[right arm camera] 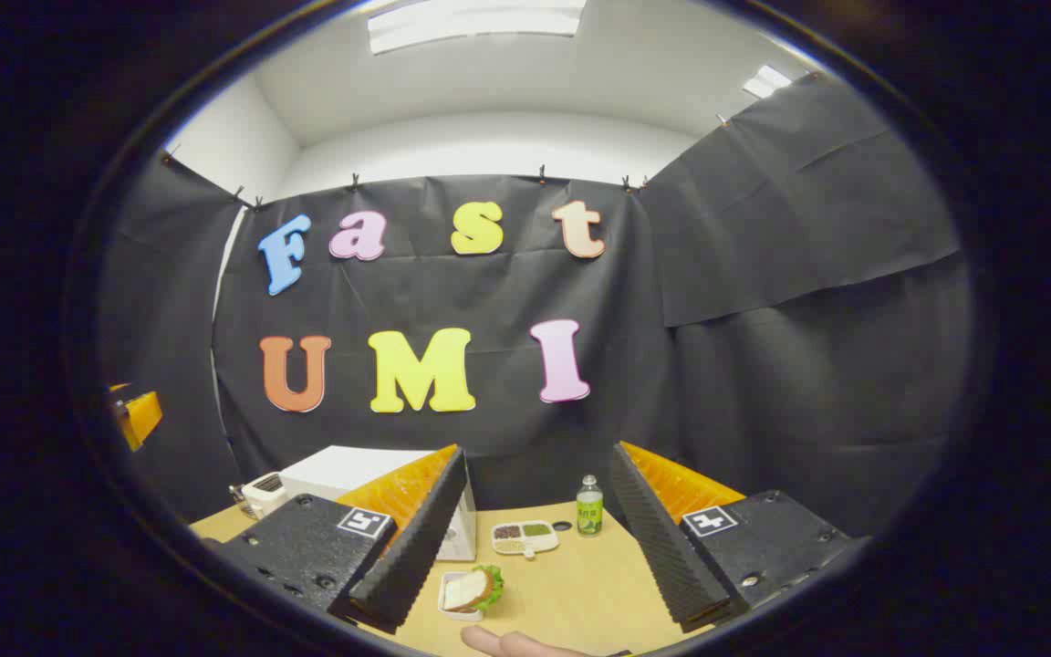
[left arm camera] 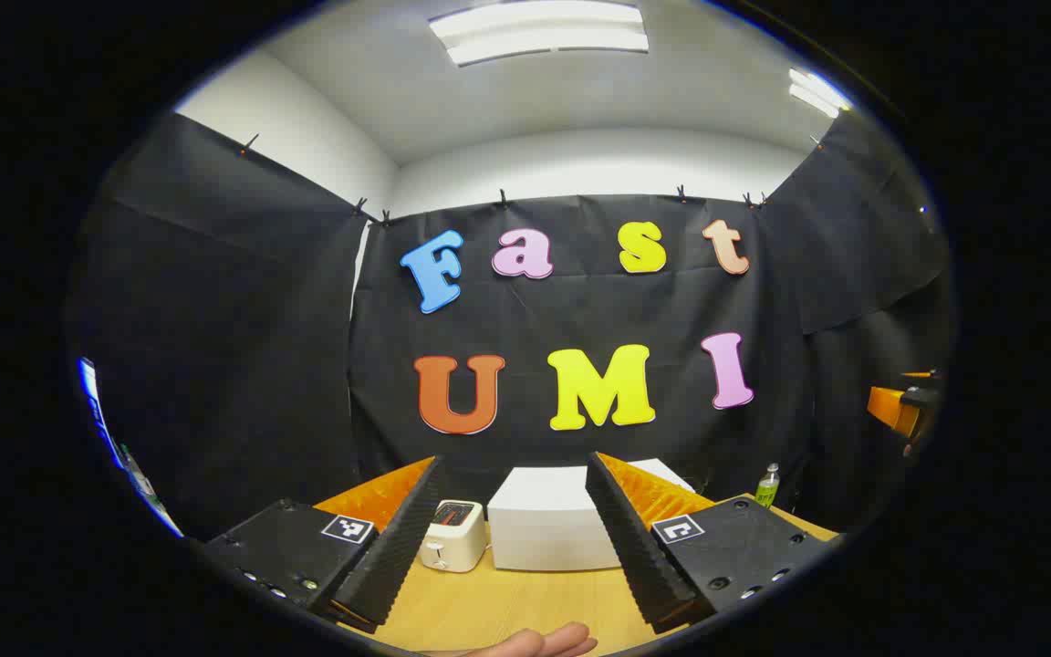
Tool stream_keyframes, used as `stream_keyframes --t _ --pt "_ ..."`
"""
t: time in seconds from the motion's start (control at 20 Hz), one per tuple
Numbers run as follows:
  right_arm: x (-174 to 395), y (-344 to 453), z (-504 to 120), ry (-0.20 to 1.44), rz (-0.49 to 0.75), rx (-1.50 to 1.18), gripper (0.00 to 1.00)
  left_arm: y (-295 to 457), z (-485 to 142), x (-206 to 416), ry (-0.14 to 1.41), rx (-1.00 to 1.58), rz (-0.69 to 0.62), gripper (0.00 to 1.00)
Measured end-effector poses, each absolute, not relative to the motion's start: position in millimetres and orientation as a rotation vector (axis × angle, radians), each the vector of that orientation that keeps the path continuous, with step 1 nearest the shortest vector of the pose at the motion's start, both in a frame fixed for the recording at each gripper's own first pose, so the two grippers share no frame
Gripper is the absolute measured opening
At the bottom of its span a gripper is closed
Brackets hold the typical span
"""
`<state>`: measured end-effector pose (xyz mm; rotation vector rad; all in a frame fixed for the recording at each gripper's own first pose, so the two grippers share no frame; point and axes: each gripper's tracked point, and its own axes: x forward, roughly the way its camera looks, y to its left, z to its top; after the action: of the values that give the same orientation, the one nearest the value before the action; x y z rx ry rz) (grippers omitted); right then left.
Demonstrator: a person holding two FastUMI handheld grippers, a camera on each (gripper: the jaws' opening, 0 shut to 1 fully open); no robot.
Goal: Open the microwave oven with the left hand, put the food in, and close the microwave oven.
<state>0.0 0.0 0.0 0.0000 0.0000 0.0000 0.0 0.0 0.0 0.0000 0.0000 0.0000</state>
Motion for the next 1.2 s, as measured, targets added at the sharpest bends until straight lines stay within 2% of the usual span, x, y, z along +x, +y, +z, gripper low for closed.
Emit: stream_keyframes --t 0.05,0.1,0.15,0.2,0.25,0.3,0.5,0.55,0.6,0.65,0.7,0.75,0.8,0.9,0.95,1.2 --pt "-1 -1 1 -0.005 0.000 -0.005 0.93 -5 3 -1 -0.006 0.003 -0.007 0.94" --pt "-3 -4 2 -0.008 -0.001 -0.011 1.00 -10 1 -1 -0.004 0.002 -0.012 0.94" --pt "-4 -5 2 -0.013 -0.001 -0.015 0.93 -12 3 -2 -0.001 -0.005 -0.018 0.94" --pt "-5 -6 3 -0.018 -0.001 -0.014 0.92 -14 3 -2 0.002 -0.014 -0.022 0.94" --pt "-7 -8 3 -0.021 0.001 -0.013 0.92 -16 4 -3 0.008 -0.024 -0.027 0.94" --pt "-8 -9 2 -0.019 0.003 -0.013 1.00 -20 3 -3 0.016 -0.035 -0.036 0.94" --pt "-7 -14 0 -0.017 0.011 -0.010 1.00 -27 -2 2 0.040 -0.032 -0.048 0.95" --pt "-7 -14 0 -0.019 0.011 -0.011 1.00 -31 -4 3 0.044 -0.033 -0.053 1.00" --pt "-8 -15 0 -0.021 0.012 -0.010 0.92 -32 -5 5 0.046 -0.037 -0.054 0.85" --pt "-8 -14 -1 -0.025 0.017 -0.007 0.93 -35 -5 7 0.044 -0.044 -0.054 0.85" --pt "-9 -14 -1 -0.027 0.022 -0.003 1.00 -36 -5 10 0.040 -0.051 -0.053 0.95" --pt "-10 -14 -2 -0.029 0.027 0.000 1.00 -38 -6 12 0.037 -0.063 -0.050 0.95" --pt "-10 -14 -2 -0.030 0.032 0.004 1.00 -42 -7 16 0.033 -0.080 -0.054 0.85" --pt "-10 -15 -4 -0.034 0.038 0.007 1.00 -53 -13 26 0.042 -0.116 -0.074 0.84" --pt "-10 -16 -4 -0.038 0.038 0.008 1.00 -60 -17 30 0.048 -0.126 -0.084 0.95" --pt "-3 -17 -15 -0.028 0.042 -0.003 1.00 -89 -36 74 0.014 -0.118 -0.121 0.95"
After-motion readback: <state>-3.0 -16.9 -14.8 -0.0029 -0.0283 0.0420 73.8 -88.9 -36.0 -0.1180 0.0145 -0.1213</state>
